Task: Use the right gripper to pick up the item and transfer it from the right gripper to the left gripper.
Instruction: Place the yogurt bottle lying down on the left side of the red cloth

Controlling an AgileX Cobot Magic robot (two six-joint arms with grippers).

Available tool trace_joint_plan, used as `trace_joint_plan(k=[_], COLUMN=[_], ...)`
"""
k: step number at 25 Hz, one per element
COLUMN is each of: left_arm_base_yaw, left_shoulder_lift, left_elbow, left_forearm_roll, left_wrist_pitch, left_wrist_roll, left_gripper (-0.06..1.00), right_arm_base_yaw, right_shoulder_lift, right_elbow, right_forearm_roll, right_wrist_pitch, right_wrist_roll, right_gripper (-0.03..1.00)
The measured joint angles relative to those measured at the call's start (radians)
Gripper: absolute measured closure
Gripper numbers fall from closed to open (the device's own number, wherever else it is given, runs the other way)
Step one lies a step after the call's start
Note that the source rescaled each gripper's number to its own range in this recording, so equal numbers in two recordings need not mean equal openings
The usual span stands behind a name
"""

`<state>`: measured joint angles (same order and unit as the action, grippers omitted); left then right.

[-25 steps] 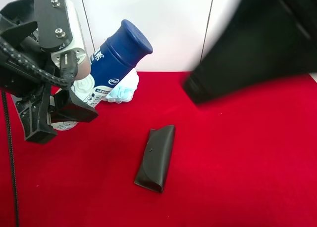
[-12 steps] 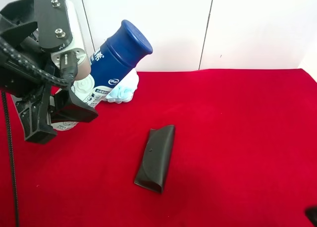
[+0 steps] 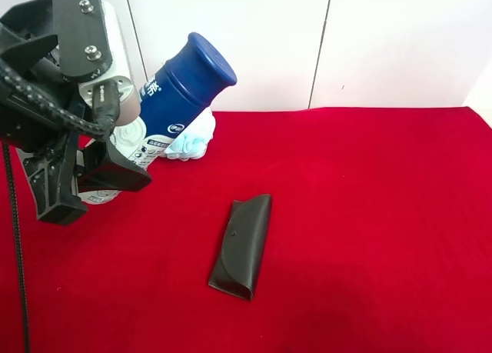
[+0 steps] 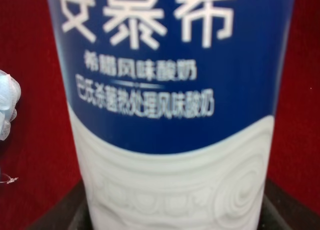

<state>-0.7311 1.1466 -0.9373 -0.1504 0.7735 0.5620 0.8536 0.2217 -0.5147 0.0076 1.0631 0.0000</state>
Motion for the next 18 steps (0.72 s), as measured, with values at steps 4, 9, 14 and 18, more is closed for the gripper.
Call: trace_joint_plan(k=[4,9,14,18], left_arm_base_yaw=[0.0,0.0,0.0,0.0], left_shoulder_lift=[0.0,0.0,0.0,0.0], left_elbow=[0.0,0.0,0.0,0.0], left_forearm_roll=[0.0,0.0,0.0,-0.001], left_wrist_pitch=[0.0,0.0,0.0,-0.008], left_wrist_roll=[0.0,0.0,0.0,0.0], left_gripper=[0.82,0.82,0.82,0.82], right_arm_base_yaw=[0.0,0.0,0.0,0.0], right_shoulder_lift=[0.0,0.0,0.0,0.0], right_elbow=[0.013,0.013,0.013,0.013], right_forearm_roll=[0.002,0.008,0.016,0.016], right_wrist_pitch=[-0.016,-0.016,-0.016,-0.016], right_wrist_roll=[0.0,0.005,0.005,0.005], right_gripper=[-0.03,-0.03,-0.03,-0.03])
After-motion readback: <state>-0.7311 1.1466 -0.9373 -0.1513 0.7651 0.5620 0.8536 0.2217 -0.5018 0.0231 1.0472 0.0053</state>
